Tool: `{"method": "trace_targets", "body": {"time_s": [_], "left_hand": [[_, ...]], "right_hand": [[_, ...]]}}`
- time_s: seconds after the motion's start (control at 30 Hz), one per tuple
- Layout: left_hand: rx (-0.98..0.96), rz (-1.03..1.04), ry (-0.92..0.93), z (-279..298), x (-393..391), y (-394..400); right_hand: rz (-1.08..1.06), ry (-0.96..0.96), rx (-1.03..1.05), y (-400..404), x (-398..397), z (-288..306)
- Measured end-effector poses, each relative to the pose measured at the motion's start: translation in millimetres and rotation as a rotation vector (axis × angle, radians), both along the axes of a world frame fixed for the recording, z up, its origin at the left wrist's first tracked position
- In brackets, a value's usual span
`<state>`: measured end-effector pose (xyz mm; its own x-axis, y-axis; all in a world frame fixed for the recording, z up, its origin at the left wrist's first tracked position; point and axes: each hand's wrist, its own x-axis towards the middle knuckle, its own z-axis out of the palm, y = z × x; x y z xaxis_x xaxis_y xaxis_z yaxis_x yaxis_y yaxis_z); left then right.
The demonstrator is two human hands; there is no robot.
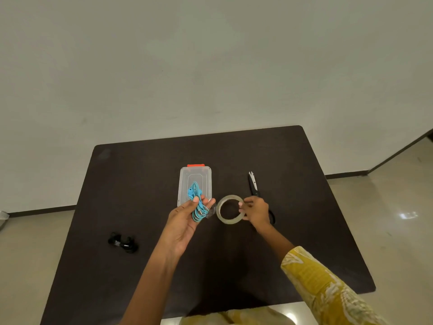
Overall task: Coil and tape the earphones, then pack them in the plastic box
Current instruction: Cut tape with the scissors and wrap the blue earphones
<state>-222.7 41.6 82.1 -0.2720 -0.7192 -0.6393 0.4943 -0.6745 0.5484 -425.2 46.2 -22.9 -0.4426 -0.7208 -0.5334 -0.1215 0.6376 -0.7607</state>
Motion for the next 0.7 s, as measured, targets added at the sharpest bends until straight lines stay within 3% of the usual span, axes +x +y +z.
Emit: {"method": "trace_targets", "body": {"time_s": [0.13, 0.2, 0.23, 0.37, 0.47, 0.7], "left_hand": [[0.004, 0.002, 0.046, 2, 2, 5], [0.003, 0.011, 0.062, 2, 3, 7], [-0.003, 0.014, 0.064, 2, 3, 8], [-0.072, -0.02, -0.004, 1, 3, 13], [-0.119, -0.042, -0.022, 1, 4, 16], [-0.123, 0.017, 0.041, -2, 10, 15]], "right_hand": [[0.262, 0.343, 0.125, 6, -6, 2], [0.316, 0.365, 0.045, 11, 1, 16], [0.311, 0.28, -0.025, 14, 7, 26], [0.228, -0.4, -0.095, 26, 35, 77], [0.286, -0.486, -0.099, 35, 45, 96], [0.174, -0.712, -0.067, 41, 46, 105]]}}
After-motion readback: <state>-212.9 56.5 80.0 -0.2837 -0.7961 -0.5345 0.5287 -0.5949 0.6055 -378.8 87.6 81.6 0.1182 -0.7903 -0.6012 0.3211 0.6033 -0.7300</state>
